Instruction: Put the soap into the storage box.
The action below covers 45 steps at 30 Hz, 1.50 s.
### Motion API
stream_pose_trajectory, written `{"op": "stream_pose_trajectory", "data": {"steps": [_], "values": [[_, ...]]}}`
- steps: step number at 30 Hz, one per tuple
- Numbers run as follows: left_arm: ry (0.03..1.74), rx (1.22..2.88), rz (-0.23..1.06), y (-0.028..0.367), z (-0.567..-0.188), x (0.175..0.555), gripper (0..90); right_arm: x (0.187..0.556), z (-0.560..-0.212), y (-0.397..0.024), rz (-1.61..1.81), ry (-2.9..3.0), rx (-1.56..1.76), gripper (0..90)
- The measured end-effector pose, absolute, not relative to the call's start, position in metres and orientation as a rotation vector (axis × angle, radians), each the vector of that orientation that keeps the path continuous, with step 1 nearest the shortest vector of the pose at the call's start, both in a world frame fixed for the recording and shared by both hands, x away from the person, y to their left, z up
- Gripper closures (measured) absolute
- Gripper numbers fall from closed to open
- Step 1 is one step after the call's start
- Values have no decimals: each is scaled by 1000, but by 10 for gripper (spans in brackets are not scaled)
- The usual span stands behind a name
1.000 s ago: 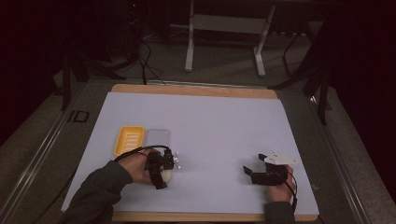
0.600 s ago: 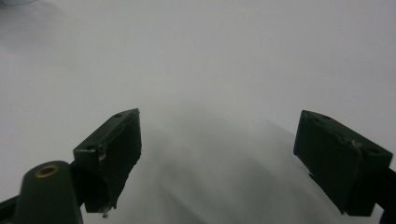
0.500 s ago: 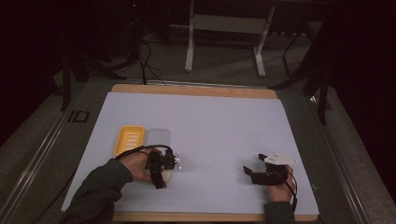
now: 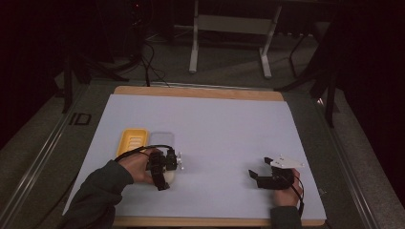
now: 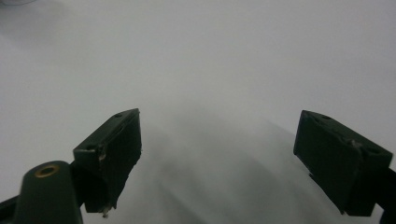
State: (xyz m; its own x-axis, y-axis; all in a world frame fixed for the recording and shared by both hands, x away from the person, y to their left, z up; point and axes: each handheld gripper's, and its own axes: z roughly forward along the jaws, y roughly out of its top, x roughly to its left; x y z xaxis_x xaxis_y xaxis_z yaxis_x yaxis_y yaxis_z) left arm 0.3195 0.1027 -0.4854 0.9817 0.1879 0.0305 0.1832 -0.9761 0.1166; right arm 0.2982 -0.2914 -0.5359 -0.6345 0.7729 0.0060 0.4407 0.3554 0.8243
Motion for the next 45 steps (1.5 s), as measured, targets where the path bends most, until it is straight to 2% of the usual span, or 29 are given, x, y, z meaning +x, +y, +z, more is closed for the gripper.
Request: {"op": "stream_pose_trajectory", "data": {"steps": [25,45], "values": [[385,2925,66,123,-468,339,252,298,-536,-291,1182,2240,1062,149],[633,2870,64,138,-462,359,252,298,-536,-291,1182,2241,1059,149]]}}
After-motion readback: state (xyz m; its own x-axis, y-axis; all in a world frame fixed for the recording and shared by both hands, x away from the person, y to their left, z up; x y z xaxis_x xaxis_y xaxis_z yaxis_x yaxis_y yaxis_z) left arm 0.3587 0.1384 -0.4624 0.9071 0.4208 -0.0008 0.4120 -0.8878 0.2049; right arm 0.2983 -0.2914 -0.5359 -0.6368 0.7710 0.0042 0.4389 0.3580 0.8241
